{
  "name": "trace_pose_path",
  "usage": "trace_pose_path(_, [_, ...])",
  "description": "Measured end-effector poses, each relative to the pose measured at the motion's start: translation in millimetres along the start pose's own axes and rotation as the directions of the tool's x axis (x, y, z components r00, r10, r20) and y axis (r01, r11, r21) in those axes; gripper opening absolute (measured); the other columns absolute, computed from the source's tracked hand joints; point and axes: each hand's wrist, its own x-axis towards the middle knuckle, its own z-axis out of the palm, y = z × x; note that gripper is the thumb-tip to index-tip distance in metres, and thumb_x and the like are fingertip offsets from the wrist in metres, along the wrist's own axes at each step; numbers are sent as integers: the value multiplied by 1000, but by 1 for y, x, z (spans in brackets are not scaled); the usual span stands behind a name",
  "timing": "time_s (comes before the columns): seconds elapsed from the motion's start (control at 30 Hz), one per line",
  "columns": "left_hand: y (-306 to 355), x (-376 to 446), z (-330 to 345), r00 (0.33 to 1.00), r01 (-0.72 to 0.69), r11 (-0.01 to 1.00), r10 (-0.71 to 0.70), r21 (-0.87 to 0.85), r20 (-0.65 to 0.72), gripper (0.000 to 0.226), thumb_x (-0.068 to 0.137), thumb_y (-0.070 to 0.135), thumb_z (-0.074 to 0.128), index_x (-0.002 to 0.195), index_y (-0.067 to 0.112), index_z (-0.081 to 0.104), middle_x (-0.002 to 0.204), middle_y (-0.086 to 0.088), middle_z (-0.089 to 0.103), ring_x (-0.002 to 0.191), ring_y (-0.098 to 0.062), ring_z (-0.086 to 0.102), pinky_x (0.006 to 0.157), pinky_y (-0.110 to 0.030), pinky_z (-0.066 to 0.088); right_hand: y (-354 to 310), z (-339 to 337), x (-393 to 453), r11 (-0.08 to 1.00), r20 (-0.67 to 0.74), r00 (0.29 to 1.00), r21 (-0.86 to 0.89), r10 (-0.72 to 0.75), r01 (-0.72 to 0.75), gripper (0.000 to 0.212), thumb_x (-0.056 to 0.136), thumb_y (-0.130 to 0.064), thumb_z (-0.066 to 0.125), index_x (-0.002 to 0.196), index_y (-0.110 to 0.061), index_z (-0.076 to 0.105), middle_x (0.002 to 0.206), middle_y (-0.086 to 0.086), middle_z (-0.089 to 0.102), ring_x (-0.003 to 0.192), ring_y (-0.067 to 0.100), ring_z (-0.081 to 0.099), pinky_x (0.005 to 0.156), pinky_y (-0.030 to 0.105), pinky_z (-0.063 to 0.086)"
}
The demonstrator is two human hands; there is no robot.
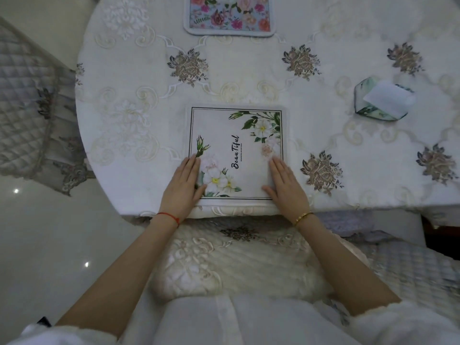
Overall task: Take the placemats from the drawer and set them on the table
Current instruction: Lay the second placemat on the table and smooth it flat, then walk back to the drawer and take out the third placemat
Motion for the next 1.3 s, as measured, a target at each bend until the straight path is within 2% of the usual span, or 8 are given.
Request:
trace_pose_path(0.17, [-6, -22, -11, 997, 72, 997, -73, -41, -29, 61, 97, 27, 51, 148, 5, 28, 157, -12, 26, 146, -26, 22, 121, -33, 16, 15, -16, -18, 999, -24, 999, 15, 47, -46, 64, 99, -33, 46, 151, -8, 18, 160, 8, 17, 148, 21, 11, 119, 28, 3])
trace_pose_path(0.37, [3, -63, -36, 972, 75, 992, -95, -101, -215, 41, 94, 13, 56, 133, 1, 52, 133, -17, 54, 124, -32, 51, 107, -39, 42, -2, -34, -43, 996, -93, 996, 86, -11, 19, 48, 99, -18, 46, 144, -5, 37, 148, 13, 41, 138, 27, 36, 115, 36, 30])
trace_pose_path(0.63, [7, -153, -46, 879, 264, 942, -324, -207, -351, 37, 92, 13, 58, 128, 6, 57, 127, -12, 60, 116, -26, 55, 101, -37, 45, -49, -40, -68, 973, -154, 973, 126, -171, 191, 38, 96, -15, 52, 133, -5, 52, 127, 12, 59, 121, 29, 51, 103, 39, 42])
trace_pose_path(0.77, [11, -212, -44, 786, 329, 906, -419, -268, -455, 31, 91, 10, 60, 122, 8, 61, 116, -12, 65, 103, -25, 60, 93, -30, 45, -84, -45, -69, 952, -164, 950, 109, -268, 287, 34, 95, -15, 55, 128, -6, 56, 121, 13, 62, 115, 28, 54, 97, 39, 47])
trace_pose_path(0.9, [11, -271, -37, 672, 445, 835, -550, -325, -495, 32, 93, 14, 57, 125, 9, 60, 119, -10, 64, 105, -25, 60, 95, -36, 48, -128, -48, -67, 894, -151, 892, 82, -425, 440, 33, 95, -16, 56, 127, -6, 57, 120, 12, 62, 115, 27, 53, 97, 36, 45])
trace_pose_path(1.0, [13, -316, -28, 572, 501, 777, -628, -382, -527, 31, 94, 15, 56, 125, 10, 60, 120, -8, 64, 108, -22, 59, 97, -33, 46, -168, -45, -70, 835, -132, 832, 49, -539, 549, 32, 96, -18, 55, 125, -7, 57, 120, 11, 62, 114, 27, 54, 97, 34, 42])
trace_pose_path(1.17, [20, -402, -7, 381, 607, 638, -757, -473, -531, 30, 93, 13, 57, 122, 9, 62, 118, -8, 65, 109, -24, 60, 98, -35, 47, -244, -23, -97, 707, -6, 707, 42, -707, 706, 29, 97, -19, 51, 122, -6, 58, 116, 12, 63, 111, 28, 54, 95, 34, 41])
trace_pose_path(1.3, [31, -486, 12, 194, 676, 498, -832, -544, -520, 30, 92, 12, 59, 122, 9, 63, 119, -8, 66, 109, -24, 61, 98, -34, 45, -307, 4, -134, 607, 61, 604, 56, -795, 793, 33, 95, -17, 53, 126, -6, 56, 120, 13, 62, 115, 29, 54, 99, 35, 42])
